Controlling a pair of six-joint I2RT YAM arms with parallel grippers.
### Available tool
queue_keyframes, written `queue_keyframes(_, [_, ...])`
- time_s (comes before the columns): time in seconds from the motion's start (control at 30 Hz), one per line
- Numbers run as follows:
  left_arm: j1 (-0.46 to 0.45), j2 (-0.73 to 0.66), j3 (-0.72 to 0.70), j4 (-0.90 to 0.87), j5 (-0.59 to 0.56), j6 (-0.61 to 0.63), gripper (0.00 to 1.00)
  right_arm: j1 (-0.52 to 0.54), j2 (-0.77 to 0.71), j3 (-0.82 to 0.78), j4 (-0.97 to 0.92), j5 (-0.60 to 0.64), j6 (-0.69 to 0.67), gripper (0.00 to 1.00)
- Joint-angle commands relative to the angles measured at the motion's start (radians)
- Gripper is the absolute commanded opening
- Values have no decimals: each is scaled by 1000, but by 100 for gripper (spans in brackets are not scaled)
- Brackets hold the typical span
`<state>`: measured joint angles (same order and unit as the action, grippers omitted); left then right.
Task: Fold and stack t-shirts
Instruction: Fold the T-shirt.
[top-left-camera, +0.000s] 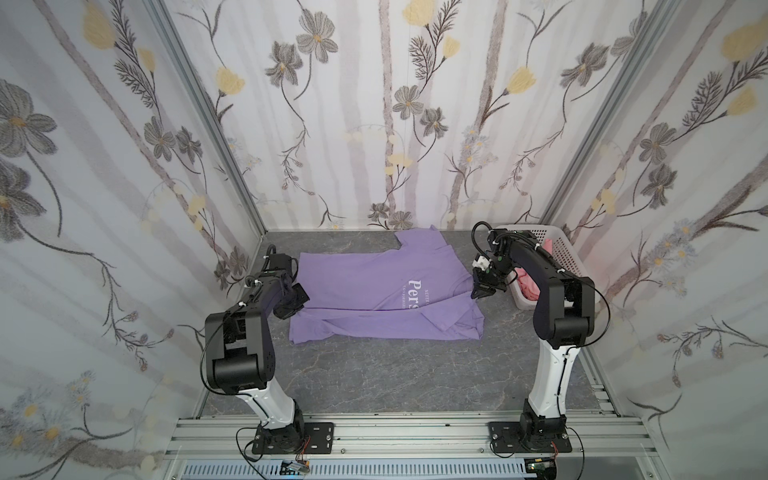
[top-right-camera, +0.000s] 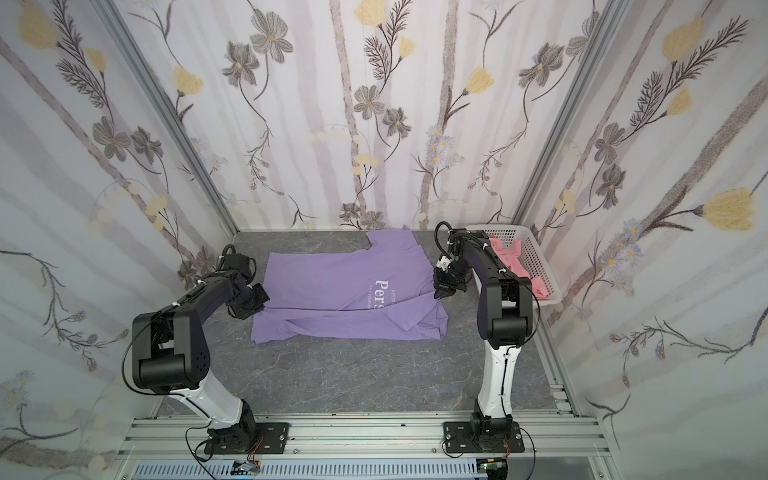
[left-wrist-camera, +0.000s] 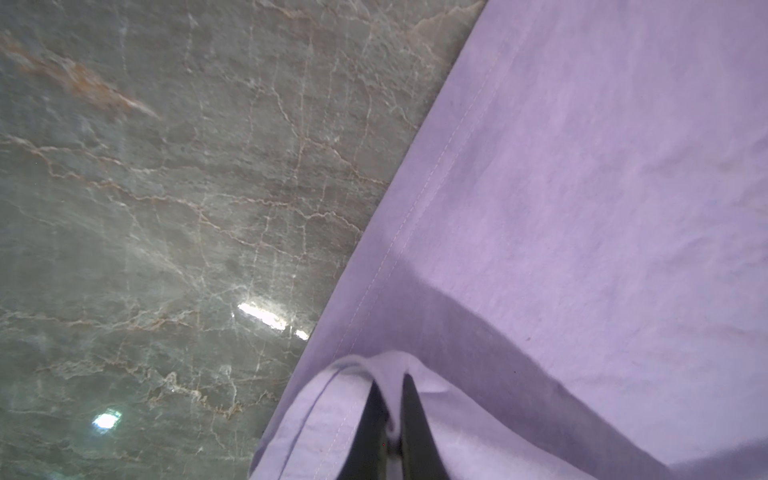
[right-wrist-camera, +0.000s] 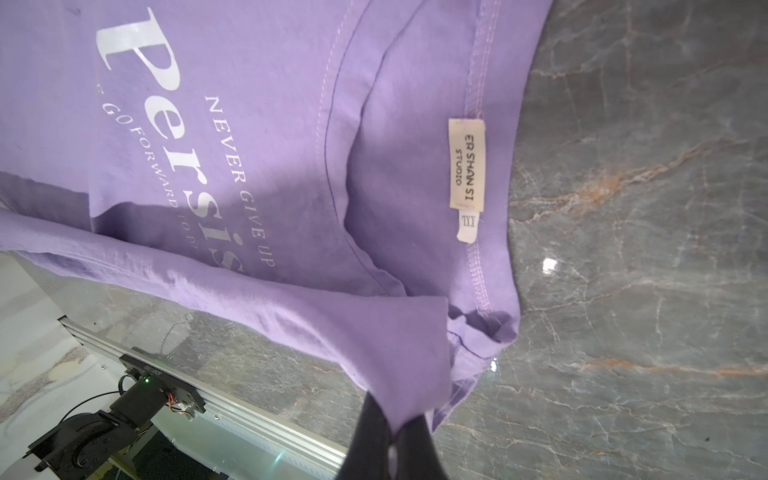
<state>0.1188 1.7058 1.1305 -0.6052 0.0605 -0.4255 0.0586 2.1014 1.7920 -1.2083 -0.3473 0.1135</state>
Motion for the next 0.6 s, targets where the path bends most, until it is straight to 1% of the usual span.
queue_keyframes(0.0, [1,16,18,18,-10,16,3,0,36,38,-10,13,18,0])
queue_keyframes(0.03, [1,21,24,18,-7,19,33,0,50,49,-10,8,21,0])
queue_keyframes(0.07, [1,28,30,17,-9,20,67,1,64,60,-10,9,23,2])
queue_keyframes(0.1, [2,35,35,15,-10,23,91,3,75,69,-10,11,26,7])
queue_keyframes(0.13, [0,42,46,9,-8,29,100,3,87,79,-10,11,29,10])
queue_keyframes(0.23, [-1,42,78,-10,19,25,100,3,106,105,-11,17,31,22])
queue_keyframes(0.27, [0,33,86,-16,31,19,100,3,104,111,-11,32,32,24])
queue_keyframes(0.43, [-8,-65,102,-70,100,-18,100,-6,48,105,-13,85,23,29])
queue_keyframes(0.5, [-15,-131,54,-58,145,-62,100,-9,8,63,-16,75,22,30])
queue_keyframes(0.57, [-28,-211,-37,-17,183,-124,100,-7,-45,-17,-13,58,18,30])
